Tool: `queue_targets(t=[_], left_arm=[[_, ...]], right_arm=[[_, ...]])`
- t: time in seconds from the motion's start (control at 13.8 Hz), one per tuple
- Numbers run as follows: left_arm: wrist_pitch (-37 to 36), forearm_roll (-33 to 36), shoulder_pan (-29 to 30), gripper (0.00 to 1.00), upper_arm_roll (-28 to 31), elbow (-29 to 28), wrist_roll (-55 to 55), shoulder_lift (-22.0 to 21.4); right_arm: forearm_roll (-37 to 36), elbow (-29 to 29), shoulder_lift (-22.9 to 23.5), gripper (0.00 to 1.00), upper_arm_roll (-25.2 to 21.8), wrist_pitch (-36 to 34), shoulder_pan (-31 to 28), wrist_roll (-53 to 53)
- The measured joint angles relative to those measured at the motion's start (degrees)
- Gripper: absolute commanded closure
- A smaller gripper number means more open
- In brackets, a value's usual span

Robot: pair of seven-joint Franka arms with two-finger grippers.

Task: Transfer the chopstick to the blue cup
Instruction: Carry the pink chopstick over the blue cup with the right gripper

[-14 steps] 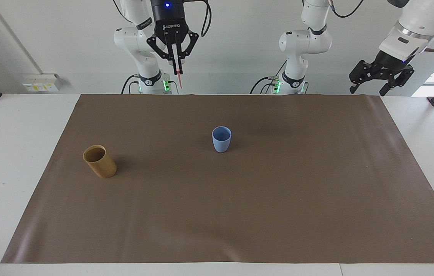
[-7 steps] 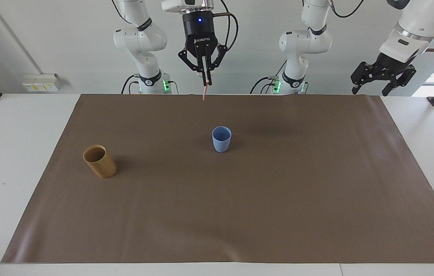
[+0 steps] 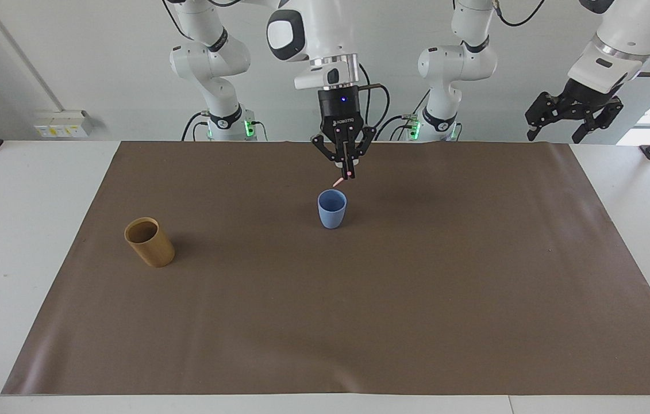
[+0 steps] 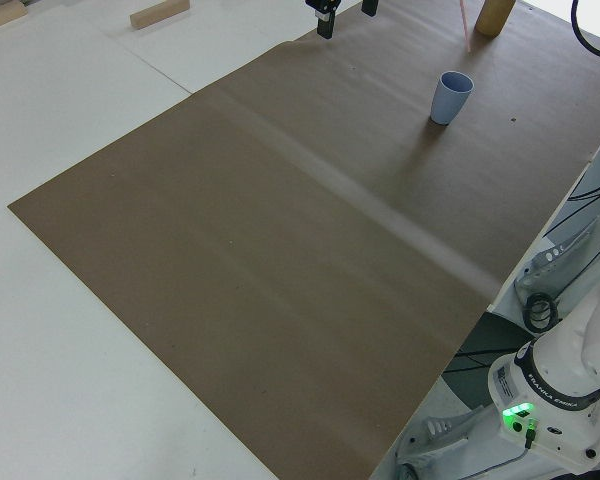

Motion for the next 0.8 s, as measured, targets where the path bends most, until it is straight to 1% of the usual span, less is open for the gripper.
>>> queue_targets(t=[0.22, 0.58, 0.73, 0.8], left_arm=[[0.0, 0.0, 0.0, 0.00, 0.1, 0.0, 0.0, 0.0], [0.0, 0.0, 0.0, 0.00, 0.1, 0.0, 0.0, 0.0], [0.0, 0.0, 0.0, 0.00, 0.1, 0.0, 0.0, 0.0], [0.0, 0.0, 0.0, 0.00, 0.1, 0.0, 0.0, 0.0]], right_arm=[[0.0, -2.8, -0.3, 1.00, 0.0, 0.6, 0.1, 0.0], [0.0, -7.4, -1.2, 1.00, 0.0, 5.8, 0.1, 0.1], [-0.2, -8.8, -1.2, 1.00, -0.1, 6.6, 0.1, 0.1], [-0.3, -9.2, -1.2, 0.98, -0.2, 6.7, 0.1, 0.1]])
